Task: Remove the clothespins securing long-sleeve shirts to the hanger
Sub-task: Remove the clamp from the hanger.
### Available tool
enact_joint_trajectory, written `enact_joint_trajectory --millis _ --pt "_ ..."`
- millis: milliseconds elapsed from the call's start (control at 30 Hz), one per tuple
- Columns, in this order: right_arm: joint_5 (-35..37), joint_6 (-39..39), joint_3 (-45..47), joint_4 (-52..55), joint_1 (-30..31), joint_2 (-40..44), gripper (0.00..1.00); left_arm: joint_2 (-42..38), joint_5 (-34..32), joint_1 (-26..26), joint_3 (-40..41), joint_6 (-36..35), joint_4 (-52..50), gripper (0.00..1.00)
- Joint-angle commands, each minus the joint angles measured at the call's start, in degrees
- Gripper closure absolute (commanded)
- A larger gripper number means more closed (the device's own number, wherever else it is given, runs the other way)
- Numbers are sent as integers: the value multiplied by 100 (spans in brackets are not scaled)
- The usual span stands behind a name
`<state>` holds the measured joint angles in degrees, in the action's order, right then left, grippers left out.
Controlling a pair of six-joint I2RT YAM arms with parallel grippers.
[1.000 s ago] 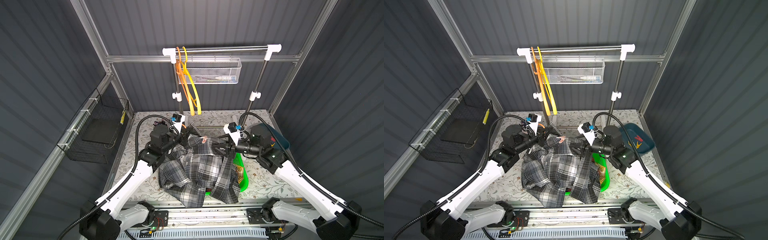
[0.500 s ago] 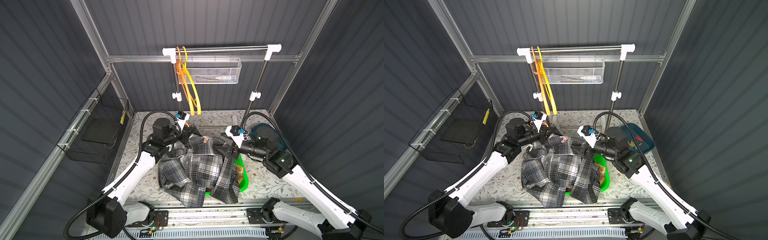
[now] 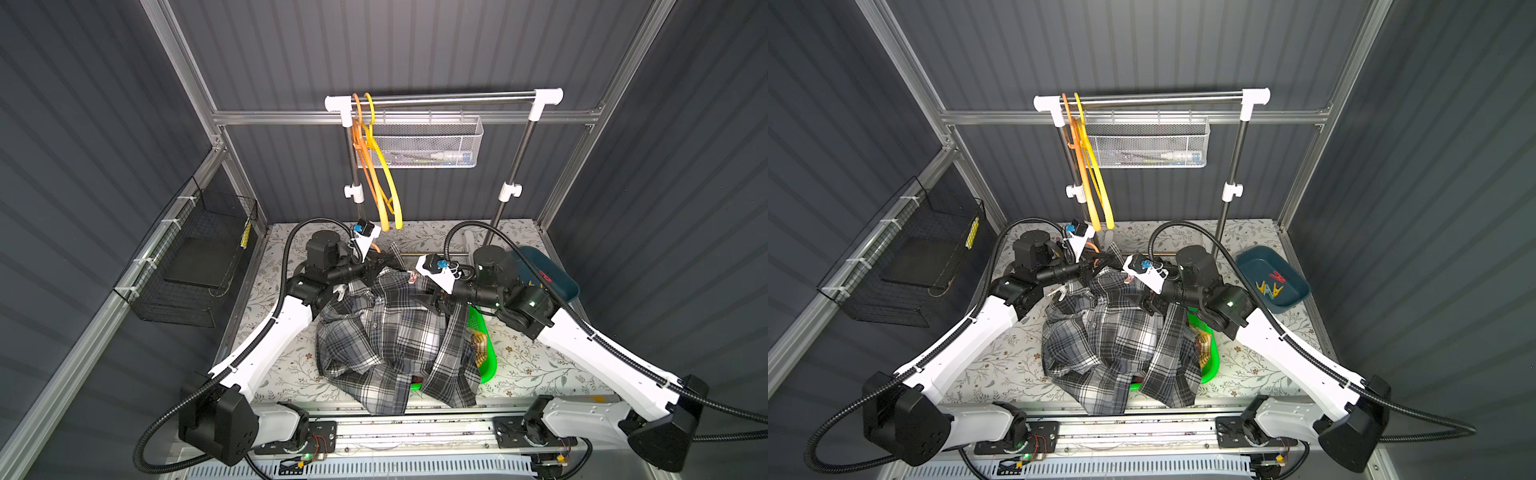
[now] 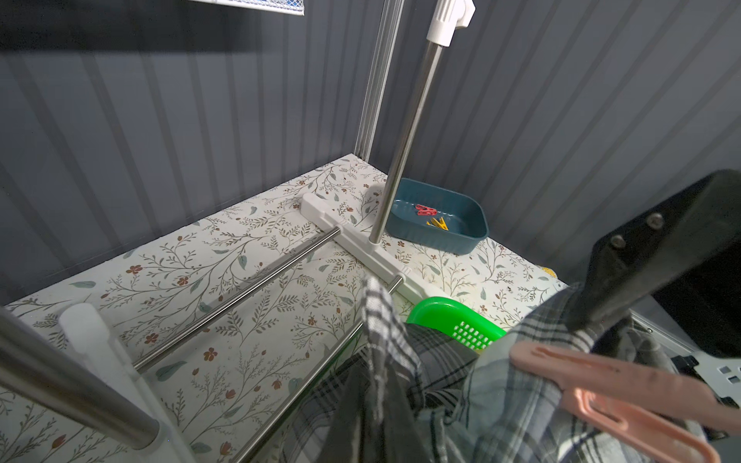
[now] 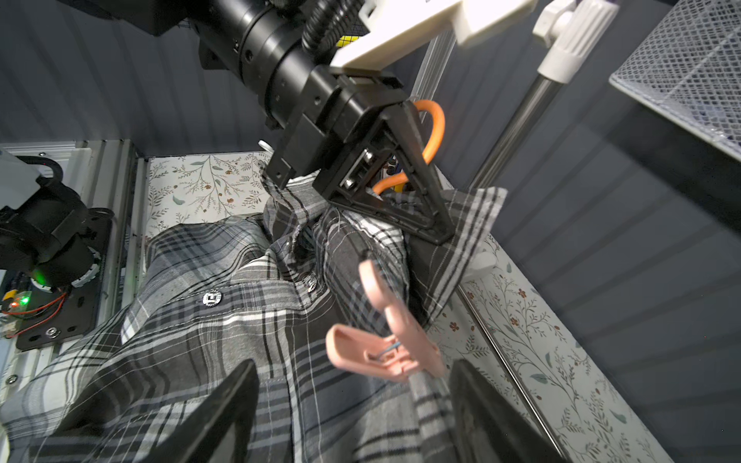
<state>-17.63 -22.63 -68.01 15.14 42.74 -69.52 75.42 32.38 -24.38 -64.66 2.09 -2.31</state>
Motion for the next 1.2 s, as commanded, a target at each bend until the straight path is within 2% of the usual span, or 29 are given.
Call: enact_joint_trajectory --millis 0,200,567,833,1000,1067,1167 --pt "325 -160 -234 -20 75 -117 24 51 283 40 -244 -47 -74 100" --pt "397 -245 -457 18 129 -372 27 96 422 57 -267 -51 -121 100" --pt "284 -433 -598 206 190 -519 47 201 563 109 -327 -68 -178 100" --pt "429 -477 -620 262 217 -563 76 220 585 127 -353 -42 -156 100" --pt "580 -479 -651 254 219 -563 89 208 576 135 -331 -24 -139 100" --pt "636 -465 -686 284 217 -564 98 206 565 135 -322 -24 -131 100" --pt "803 -396 -746 279 217 -548 100 219 563 135 -318 -15 -130 100"
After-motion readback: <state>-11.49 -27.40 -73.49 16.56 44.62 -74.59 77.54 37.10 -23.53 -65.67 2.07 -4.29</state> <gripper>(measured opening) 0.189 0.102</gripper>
